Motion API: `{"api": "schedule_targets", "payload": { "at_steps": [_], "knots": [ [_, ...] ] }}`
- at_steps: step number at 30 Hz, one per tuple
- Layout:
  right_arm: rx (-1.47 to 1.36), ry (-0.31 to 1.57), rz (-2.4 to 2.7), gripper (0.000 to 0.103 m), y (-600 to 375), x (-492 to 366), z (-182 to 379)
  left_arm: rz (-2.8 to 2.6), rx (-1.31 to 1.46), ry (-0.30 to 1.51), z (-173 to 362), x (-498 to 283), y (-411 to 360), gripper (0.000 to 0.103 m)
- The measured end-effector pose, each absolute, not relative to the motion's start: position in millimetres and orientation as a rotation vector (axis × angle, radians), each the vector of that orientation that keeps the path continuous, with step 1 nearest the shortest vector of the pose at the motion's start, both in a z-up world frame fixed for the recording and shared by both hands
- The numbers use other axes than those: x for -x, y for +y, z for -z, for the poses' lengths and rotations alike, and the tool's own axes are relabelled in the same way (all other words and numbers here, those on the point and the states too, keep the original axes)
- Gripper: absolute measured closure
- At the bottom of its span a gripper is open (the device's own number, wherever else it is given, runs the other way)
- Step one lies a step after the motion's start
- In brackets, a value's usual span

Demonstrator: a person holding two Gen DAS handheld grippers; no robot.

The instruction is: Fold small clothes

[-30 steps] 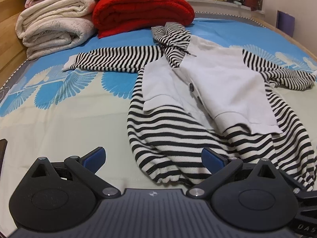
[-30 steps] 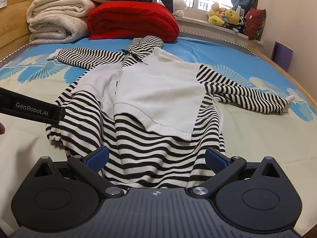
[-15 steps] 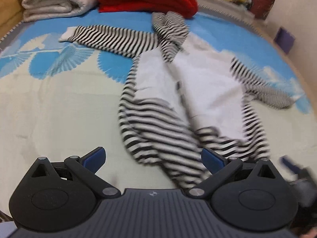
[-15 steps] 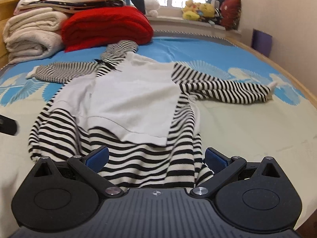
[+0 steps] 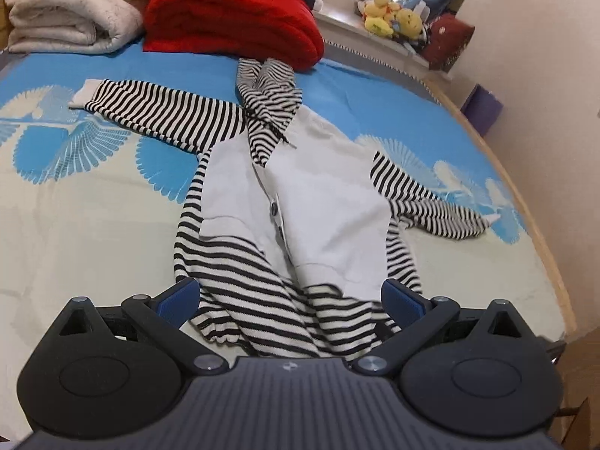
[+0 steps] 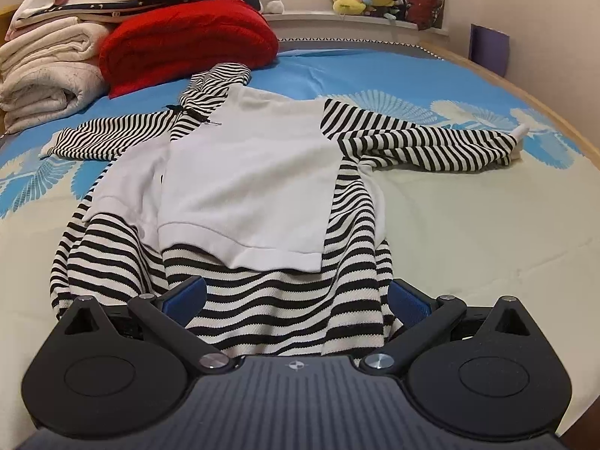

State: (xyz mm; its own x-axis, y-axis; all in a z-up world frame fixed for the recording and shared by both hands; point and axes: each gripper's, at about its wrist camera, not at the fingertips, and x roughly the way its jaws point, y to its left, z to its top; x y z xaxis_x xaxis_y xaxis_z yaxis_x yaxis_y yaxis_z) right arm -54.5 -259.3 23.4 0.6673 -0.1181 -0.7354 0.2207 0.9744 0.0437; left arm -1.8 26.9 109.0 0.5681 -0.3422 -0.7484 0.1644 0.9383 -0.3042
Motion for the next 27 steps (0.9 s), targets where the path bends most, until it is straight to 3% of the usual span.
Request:
{"api": "schedule_targets", "payload": {
  "at_steps": [22, 27],
  "knots": [
    [-0.085, 0.797, 0.189, 0.001, -253.8, 53.3, -23.1, 0.283, 0.185, 0.859, -113.7, 5.3, 26.4, 0.0],
    [-0.225, 0.755, 0.236, 0.001, -297.0, 36.1, -35.9, 0.217, 0.122, 0.943, -73.6, -23.0, 26.1, 0.0]
  ]
}}
